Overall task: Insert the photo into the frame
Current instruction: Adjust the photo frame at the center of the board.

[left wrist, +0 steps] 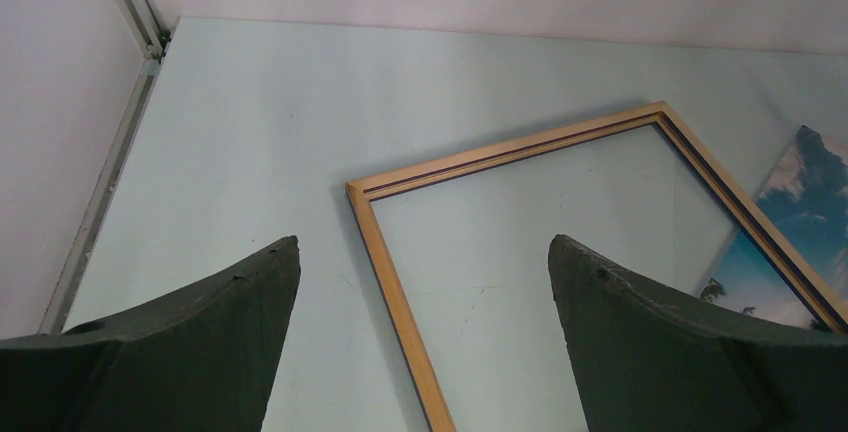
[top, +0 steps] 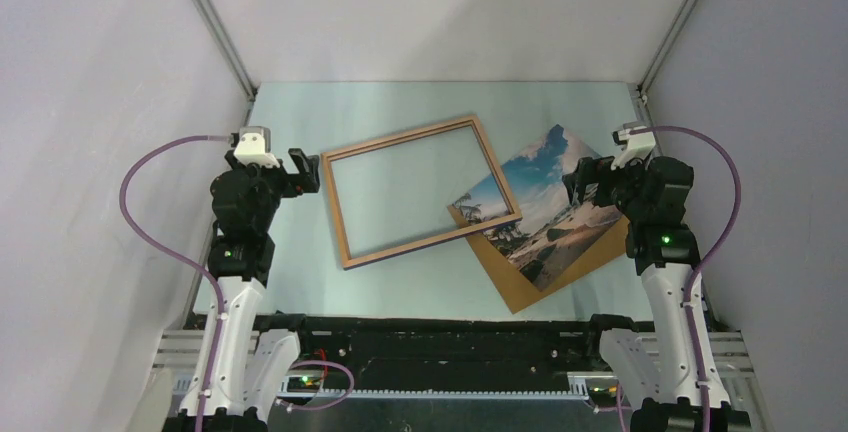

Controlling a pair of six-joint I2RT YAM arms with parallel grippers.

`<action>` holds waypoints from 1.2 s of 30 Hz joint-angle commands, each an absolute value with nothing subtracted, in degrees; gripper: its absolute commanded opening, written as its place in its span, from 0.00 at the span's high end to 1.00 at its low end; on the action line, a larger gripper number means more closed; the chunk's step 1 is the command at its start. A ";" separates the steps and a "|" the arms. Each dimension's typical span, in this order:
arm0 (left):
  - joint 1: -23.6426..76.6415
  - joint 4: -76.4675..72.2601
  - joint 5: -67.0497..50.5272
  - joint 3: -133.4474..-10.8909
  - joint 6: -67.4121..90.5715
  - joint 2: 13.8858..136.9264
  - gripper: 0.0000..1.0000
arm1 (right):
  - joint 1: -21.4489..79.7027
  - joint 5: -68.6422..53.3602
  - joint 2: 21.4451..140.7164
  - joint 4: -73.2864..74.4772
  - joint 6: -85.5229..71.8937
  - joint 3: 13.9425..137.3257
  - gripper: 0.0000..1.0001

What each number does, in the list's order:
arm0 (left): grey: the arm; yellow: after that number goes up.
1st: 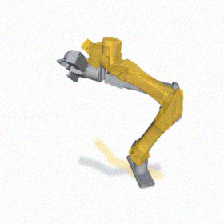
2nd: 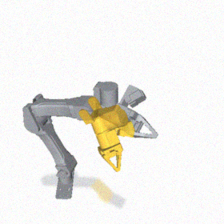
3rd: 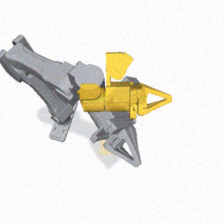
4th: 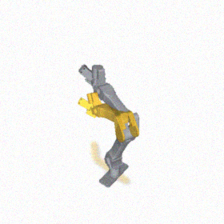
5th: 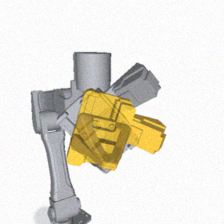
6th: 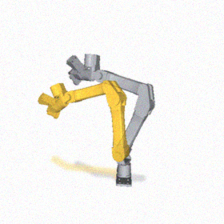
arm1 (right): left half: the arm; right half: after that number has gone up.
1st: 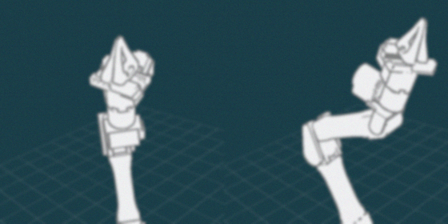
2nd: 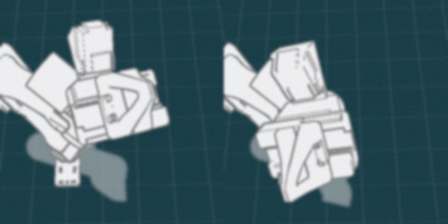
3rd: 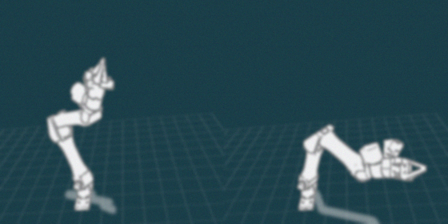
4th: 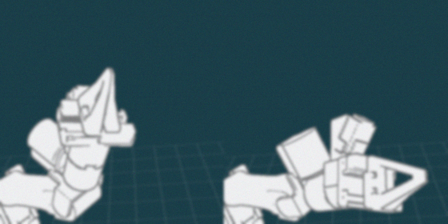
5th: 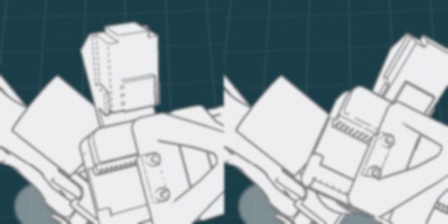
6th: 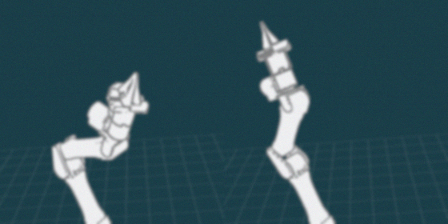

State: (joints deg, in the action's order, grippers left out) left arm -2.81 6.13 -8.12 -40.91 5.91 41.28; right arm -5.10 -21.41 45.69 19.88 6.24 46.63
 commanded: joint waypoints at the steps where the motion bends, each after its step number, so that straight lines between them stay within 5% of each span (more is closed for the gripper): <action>1: -3.17 3.93 -7.27 -40.38 4.80 41.05 0.02 | -5.36 -21.60 45.39 19.60 7.03 47.02 0.00; 23: -3.29 7.47 -6.07 -43.38 5.94 41.69 0.02 | -4.53 -20.11 46.55 18.22 4.77 47.62 0.00; 36: -2.79 10.64 -7.76 -45.57 6.06 50.07 0.02 | 5.94 -10.55 55.34 14.92 5.77 50.00 0.00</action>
